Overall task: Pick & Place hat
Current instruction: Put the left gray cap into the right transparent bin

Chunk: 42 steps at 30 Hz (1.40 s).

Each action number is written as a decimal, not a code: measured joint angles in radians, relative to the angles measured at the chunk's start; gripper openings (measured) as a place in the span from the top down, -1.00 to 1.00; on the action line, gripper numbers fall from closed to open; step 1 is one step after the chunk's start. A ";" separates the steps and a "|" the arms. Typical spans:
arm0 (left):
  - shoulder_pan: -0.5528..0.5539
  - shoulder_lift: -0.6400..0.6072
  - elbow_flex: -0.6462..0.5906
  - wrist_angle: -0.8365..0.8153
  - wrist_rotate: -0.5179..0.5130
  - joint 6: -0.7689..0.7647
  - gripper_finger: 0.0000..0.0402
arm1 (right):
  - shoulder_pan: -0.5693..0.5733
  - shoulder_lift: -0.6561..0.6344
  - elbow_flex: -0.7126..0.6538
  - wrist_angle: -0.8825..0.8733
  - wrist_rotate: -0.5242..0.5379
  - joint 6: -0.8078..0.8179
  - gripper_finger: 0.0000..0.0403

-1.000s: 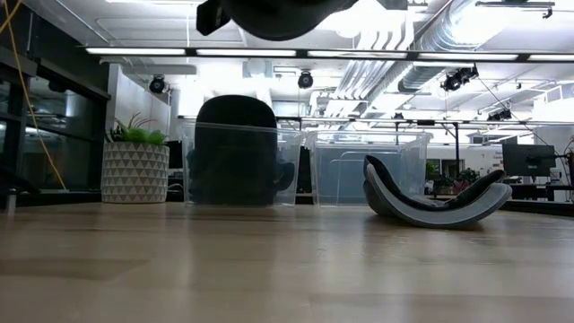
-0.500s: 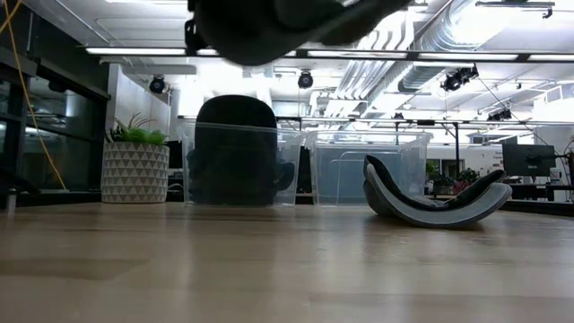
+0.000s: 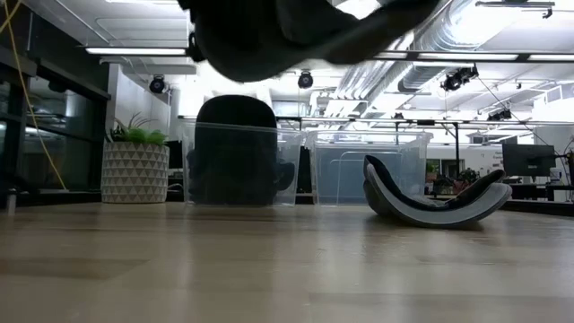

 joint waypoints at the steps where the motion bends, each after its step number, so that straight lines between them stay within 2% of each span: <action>1: 0.000 0.006 -0.002 0.002 -0.001 0.002 1.00 | 0.000 0.010 0.000 0.001 -0.015 0.000 0.06; 11: 0.000 0.003 -0.003 0.011 -0.003 0.006 1.00 | 0.053 0.082 0.000 0.023 -0.093 -0.007 0.06; 17: 0.000 0.003 -0.003 0.010 -0.007 0.007 1.00 | 0.083 0.092 0.000 0.037 -0.099 0.000 0.06; 23: -0.001 0.002 -0.002 0.018 -0.008 0.007 1.00 | 0.086 0.092 0.000 0.098 -0.165 0.078 0.07; 29: -0.001 0.002 -0.002 0.027 -0.011 0.008 1.00 | 0.089 0.092 -0.001 0.110 -0.148 0.100 0.09; 34: -0.001 0.001 -0.002 0.031 -0.011 0.011 1.00 | 0.092 0.092 -0.001 0.124 -0.153 0.119 0.25; 42: -0.002 0.001 -0.002 0.041 -0.006 0.023 1.00 | 0.094 0.092 -0.001 0.141 -0.146 0.158 0.73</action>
